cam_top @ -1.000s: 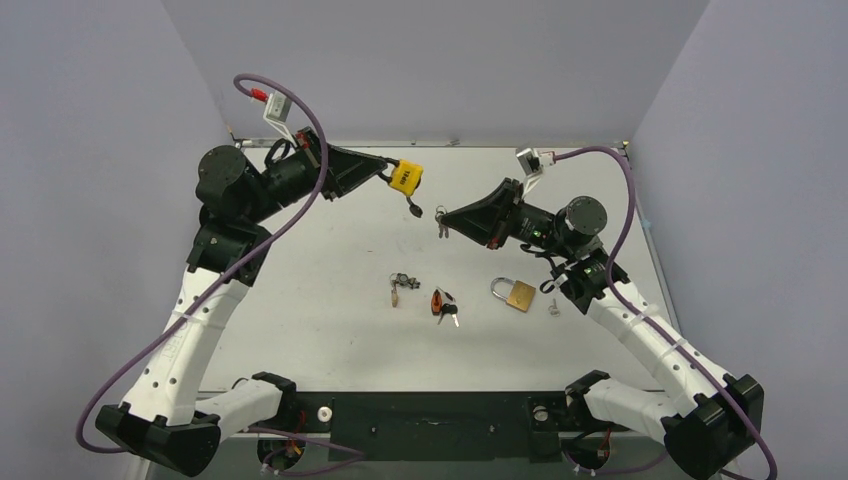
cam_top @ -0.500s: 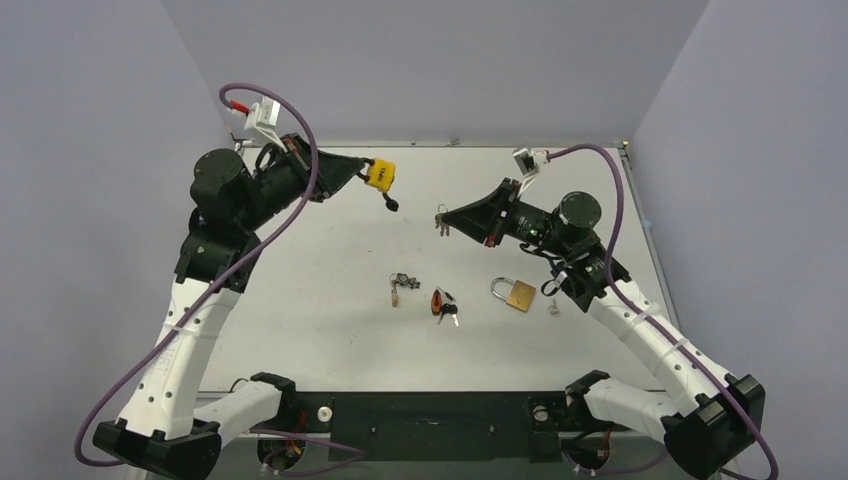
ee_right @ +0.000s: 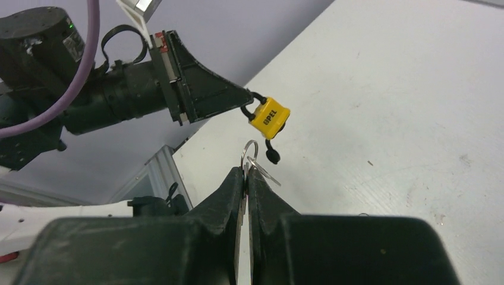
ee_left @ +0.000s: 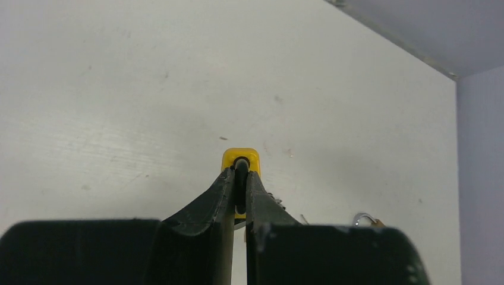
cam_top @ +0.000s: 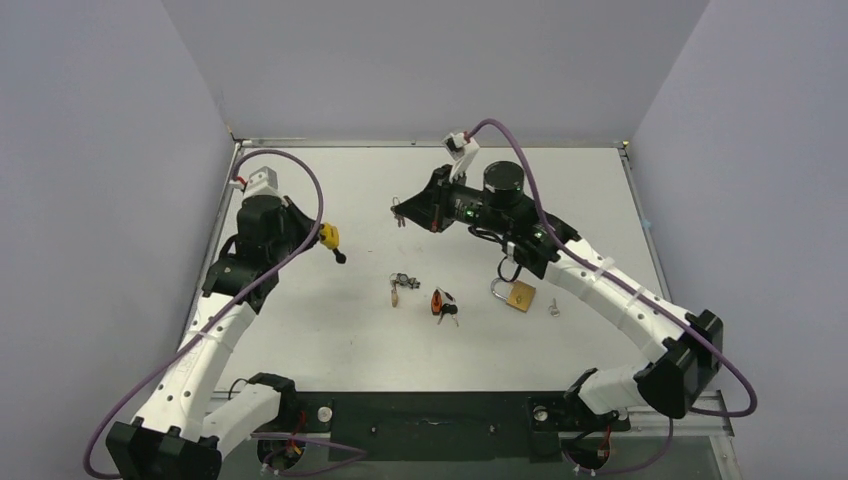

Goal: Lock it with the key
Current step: Place the lock at the center of the board.

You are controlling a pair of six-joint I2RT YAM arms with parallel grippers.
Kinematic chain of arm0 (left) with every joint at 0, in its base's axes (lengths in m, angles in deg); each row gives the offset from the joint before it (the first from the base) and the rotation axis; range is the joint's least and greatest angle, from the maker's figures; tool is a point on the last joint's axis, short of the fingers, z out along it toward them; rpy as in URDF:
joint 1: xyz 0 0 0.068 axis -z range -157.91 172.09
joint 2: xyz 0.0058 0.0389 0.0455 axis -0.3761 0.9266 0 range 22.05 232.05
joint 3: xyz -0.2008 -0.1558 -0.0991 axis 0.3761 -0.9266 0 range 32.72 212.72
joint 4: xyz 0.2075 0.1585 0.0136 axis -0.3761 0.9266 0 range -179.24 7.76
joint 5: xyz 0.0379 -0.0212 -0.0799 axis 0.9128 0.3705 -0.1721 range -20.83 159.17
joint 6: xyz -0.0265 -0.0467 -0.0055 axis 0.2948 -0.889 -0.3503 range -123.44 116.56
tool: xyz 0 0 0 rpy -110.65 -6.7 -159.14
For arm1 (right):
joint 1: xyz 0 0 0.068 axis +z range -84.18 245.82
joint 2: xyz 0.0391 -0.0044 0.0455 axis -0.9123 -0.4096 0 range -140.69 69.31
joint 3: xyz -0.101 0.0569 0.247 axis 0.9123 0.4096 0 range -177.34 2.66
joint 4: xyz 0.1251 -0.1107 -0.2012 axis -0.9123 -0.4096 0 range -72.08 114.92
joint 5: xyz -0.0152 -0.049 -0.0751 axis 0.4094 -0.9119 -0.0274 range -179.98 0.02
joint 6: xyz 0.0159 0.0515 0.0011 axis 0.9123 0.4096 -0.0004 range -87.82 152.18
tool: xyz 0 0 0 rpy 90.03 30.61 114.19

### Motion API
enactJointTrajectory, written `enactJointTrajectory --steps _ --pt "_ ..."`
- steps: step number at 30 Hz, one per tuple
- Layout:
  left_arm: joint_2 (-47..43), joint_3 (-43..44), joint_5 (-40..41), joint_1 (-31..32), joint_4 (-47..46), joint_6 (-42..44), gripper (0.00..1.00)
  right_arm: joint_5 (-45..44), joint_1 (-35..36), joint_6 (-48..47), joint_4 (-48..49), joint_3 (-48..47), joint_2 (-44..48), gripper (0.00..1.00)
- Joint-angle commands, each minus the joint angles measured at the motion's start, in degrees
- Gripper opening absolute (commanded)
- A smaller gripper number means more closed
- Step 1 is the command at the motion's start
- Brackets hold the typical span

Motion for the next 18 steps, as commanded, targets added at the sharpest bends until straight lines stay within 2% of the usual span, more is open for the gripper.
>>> enactJointTrajectory --steps 1,12,18 --pt "-1.38 -3.41 5.87 -2.12 -2.47 -4.39 0.00 -3.89 2.91 -0.80 -1.92 -5.46 -7.39 0.00" --pt "-2.10 -15.72 13.22 -3.40 -2.86 -7.47 0.00 -6.25 10.09 2.15 -1.40 -13.41 -27.83 0.00" --pt "-2.28 -20.63 17.96 -3.09 -3.90 -9.32 0.00 -5.90 12.15 4.61 0.83 -15.18 -34.69 0.00"
